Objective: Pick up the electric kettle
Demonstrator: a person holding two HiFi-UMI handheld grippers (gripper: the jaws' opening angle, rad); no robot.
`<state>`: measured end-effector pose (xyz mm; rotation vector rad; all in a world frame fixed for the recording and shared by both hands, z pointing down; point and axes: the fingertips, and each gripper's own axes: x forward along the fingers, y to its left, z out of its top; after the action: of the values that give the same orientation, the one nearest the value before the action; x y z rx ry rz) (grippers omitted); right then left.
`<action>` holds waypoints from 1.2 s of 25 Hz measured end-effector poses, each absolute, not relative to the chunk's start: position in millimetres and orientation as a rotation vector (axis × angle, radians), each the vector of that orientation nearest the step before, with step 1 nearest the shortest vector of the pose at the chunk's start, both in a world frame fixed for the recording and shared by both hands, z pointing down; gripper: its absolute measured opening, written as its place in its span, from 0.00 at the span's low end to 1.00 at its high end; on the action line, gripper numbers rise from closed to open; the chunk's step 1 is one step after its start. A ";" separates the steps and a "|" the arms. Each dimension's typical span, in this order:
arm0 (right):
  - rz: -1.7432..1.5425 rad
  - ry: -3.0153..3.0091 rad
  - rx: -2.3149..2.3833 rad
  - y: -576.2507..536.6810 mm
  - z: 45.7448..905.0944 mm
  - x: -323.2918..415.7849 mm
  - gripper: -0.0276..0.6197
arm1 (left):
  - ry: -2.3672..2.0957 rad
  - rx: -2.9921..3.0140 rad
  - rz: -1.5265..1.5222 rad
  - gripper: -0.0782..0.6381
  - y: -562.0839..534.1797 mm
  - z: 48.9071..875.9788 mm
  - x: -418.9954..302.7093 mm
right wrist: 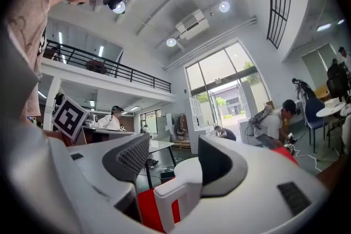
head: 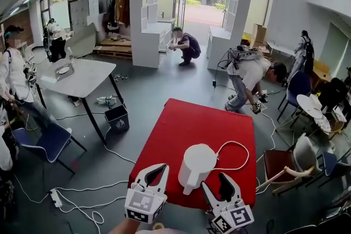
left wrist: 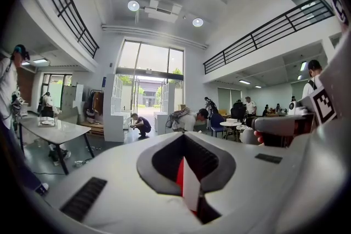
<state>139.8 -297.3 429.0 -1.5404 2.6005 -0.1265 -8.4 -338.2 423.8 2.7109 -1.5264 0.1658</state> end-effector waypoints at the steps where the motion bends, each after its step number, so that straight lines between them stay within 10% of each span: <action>1: -0.133 2.590 -1.535 -299.1 427.5 138.9 0.53 | -1.525 2.713 0.165 0.10 -339.6 424.0 -8.0; 30: -0.444 2.884 -1.296 -280.0 565.7 102.6 0.48 | -1.514 2.687 0.208 0.10 -350.8 437.6 -10.2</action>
<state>102.6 -280.0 565.7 -1.2963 2.8843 -0.4437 -10.2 -350.8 437.6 2.6871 -1.5137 0.2082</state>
